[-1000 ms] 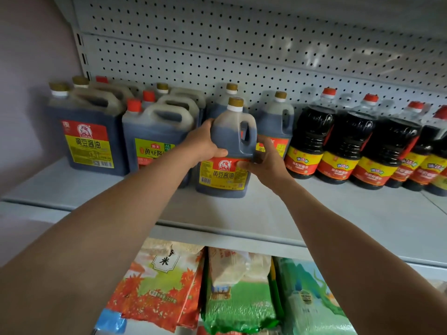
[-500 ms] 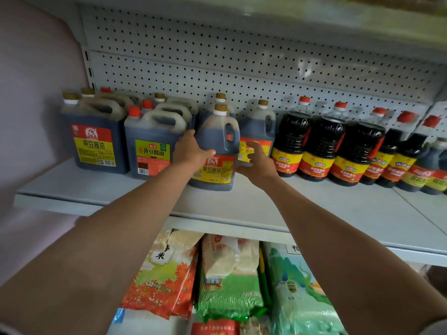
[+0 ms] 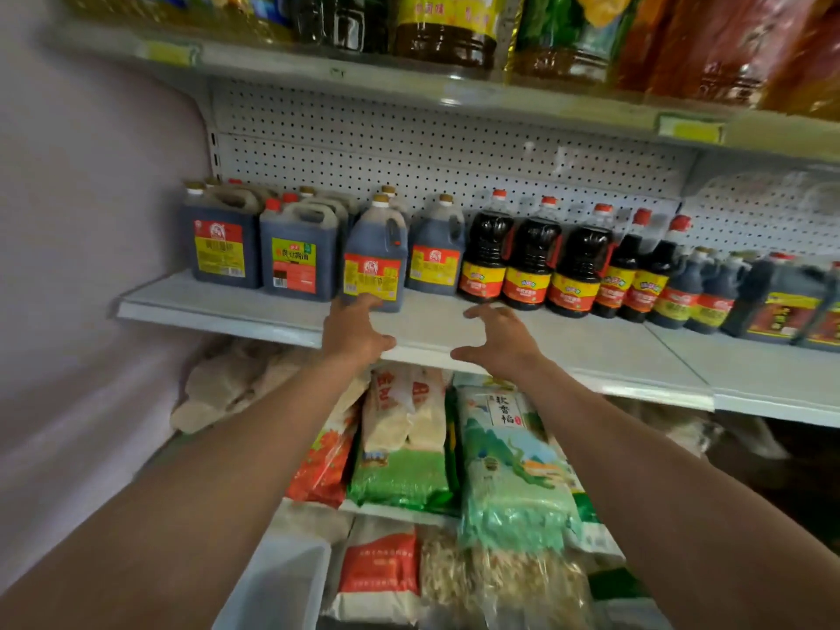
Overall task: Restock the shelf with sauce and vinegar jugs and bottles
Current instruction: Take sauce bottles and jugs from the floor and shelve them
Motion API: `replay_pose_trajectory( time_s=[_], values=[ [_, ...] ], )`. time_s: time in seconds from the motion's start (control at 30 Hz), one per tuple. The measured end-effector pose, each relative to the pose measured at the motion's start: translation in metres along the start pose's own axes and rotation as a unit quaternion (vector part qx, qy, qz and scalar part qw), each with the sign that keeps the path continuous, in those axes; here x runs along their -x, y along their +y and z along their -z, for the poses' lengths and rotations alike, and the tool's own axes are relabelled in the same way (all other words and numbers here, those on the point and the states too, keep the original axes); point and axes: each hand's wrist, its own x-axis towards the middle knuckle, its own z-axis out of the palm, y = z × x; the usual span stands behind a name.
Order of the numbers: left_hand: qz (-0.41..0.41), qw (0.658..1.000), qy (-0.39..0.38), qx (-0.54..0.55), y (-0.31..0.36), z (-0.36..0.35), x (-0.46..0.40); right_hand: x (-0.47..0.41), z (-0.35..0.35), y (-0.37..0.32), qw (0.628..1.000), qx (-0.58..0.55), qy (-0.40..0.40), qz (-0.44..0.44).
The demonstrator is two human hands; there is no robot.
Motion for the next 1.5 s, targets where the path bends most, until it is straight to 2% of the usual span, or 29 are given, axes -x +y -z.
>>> replay_pose_trajectory(
  time_s=[0.1, 0.2, 0.33, 0.7, 0.93, 1.13, 1.27, 1.5],
  values=[
    [-0.002, 1.000, -0.005, -0.022, 0.006, -0.002, 0.066, 0.062, 0.009, 0.011, 0.999, 0.016, -0.030, 0.006],
    [-0.005, 1.000, -0.017, 0.000, 0.005, -0.006, 0.124, 0.116, 0.011, 0.022, 0.999, 0.017, -0.047, -0.009],
    [0.021, 0.998, -0.049, -0.017, 0.002, -0.016, 0.186, 0.177, 0.008, 0.037, 0.997, 0.024, -0.063, -0.027],
    [0.037, 0.985, -0.164, -0.042, -0.027, -0.053, 0.296, 0.320, -0.039, 0.071, 0.985, 0.001, -0.111, -0.130],
    [0.074, 0.963, -0.248, -0.070, -0.110, -0.095, 0.370, 0.415, -0.127, 0.093, 0.955, -0.025, -0.191, -0.224],
    [0.139, 0.933, -0.330, -0.037, -0.189, -0.151, 0.459, 0.519, -0.206, 0.124, 0.924, -0.048, -0.247, -0.286],
    [0.181, 0.911, -0.369, -0.041, -0.230, -0.194, 0.495, 0.564, -0.258, 0.158, 0.904, -0.064, -0.258, -0.334],
    [0.223, 0.884, -0.409, -0.046, -0.314, -0.305, 0.567, 0.639, -0.382, 0.241, 0.843, -0.147, -0.279, -0.437]
  ],
)
